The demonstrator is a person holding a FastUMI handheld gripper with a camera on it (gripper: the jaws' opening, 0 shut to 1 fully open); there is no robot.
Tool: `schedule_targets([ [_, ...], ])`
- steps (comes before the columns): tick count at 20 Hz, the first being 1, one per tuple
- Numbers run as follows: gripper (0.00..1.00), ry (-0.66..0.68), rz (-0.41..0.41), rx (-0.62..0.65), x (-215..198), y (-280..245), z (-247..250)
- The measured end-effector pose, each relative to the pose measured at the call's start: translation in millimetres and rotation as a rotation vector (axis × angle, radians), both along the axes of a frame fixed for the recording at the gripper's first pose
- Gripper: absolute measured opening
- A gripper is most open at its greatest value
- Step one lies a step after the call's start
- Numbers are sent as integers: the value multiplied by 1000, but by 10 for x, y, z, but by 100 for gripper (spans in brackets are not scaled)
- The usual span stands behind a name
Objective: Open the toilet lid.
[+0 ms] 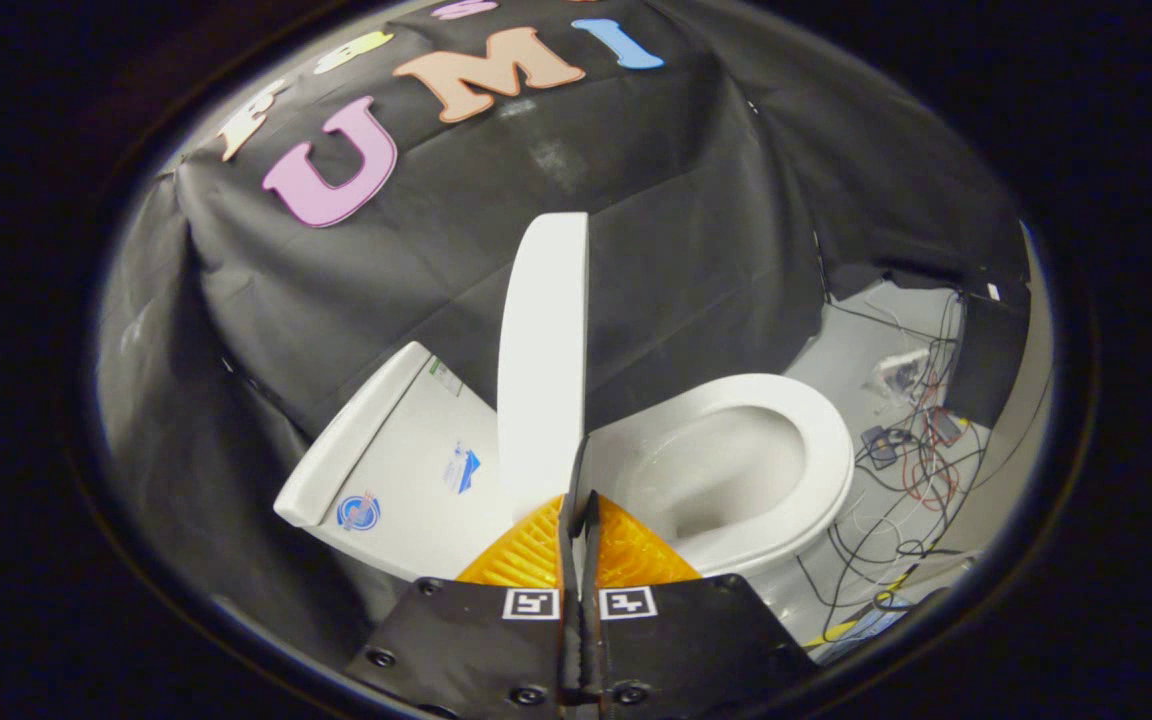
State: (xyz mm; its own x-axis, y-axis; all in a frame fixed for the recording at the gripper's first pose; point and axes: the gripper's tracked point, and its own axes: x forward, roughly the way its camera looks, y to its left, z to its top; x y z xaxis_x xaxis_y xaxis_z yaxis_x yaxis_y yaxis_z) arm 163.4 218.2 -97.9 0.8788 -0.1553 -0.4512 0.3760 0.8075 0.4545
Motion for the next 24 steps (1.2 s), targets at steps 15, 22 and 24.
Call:
schedule_targets([
  [15, 0, 12, 78, -154, 246, 488, 316],
  [22, 0, -2, 117, -175, 374, 768, 403],
  [24, 1, -7, 134, -185, 416, 875, 415],
])
